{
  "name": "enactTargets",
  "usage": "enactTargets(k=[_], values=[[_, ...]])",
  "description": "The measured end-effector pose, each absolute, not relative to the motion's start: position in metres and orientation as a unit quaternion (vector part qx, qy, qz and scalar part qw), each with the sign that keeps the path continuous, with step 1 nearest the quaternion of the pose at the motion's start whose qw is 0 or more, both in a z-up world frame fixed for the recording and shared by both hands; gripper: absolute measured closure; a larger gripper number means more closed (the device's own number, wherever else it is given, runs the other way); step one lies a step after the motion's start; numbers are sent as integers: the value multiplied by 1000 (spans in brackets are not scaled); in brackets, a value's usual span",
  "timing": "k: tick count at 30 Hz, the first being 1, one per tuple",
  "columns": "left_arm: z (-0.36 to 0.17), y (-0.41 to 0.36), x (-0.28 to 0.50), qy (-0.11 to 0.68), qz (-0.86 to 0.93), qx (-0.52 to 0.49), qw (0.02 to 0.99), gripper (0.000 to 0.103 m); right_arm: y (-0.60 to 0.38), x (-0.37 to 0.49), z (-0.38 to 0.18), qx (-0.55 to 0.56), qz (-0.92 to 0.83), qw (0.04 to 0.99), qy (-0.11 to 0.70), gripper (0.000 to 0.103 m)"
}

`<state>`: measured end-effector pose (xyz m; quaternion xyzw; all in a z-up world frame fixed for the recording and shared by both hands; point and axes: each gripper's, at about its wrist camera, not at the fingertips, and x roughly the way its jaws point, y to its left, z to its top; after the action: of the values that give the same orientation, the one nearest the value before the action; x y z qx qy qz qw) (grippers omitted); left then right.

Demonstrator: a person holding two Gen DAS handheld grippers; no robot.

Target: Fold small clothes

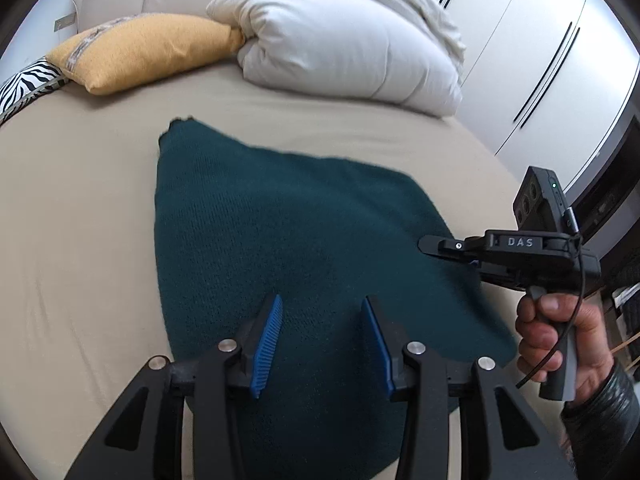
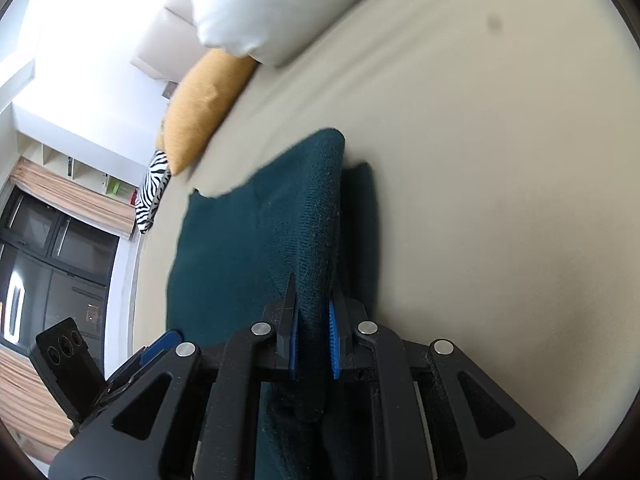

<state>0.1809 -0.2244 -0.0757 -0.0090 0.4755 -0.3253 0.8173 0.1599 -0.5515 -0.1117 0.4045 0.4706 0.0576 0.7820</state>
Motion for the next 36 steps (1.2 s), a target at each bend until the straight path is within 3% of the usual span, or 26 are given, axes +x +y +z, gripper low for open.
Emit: enactTargets(k=[5, 8, 13, 18, 20, 22, 29, 31, 32, 36], values=[[-80, -226, 180, 473, -332, 11, 816, 59, -554, 159, -126, 436, 84, 764, 468, 90], [-80, -226, 182, 479, -332, 11, 813, 59, -552, 147, -103, 390, 33, 786, 478, 78], [-82, -228, 179, 472, -329, 26, 817, 58, -530, 113, -44, 339, 32, 841, 421, 78], [-84, -226, 180, 475, -334, 29, 814, 59, -486, 110, -62, 301, 79, 823, 476, 79], [-86, -224, 178, 473, -341, 34, 812, 59, -492, 100, -99, 328, 62, 795, 507, 90], [-88, -221, 177, 471, -346, 31, 811, 59, -508, 79, -114, 371, 66, 793, 479, 103], [-73, -217, 172, 468, -338, 36, 816, 61, -509, 55, -116, 368, 60, 794, 480, 103], [-56, -213, 172, 453, -327, 36, 829, 61, -505, 60, -99, 343, 52, 797, 495, 101], [-43, -212, 176, 431, -319, 42, 843, 61, -504, 62, -88, 331, 52, 802, 494, 95], [-34, -227, 210, 420, -296, 66, 855, 61, -508, 85, -43, 325, 80, 831, 444, 95]])
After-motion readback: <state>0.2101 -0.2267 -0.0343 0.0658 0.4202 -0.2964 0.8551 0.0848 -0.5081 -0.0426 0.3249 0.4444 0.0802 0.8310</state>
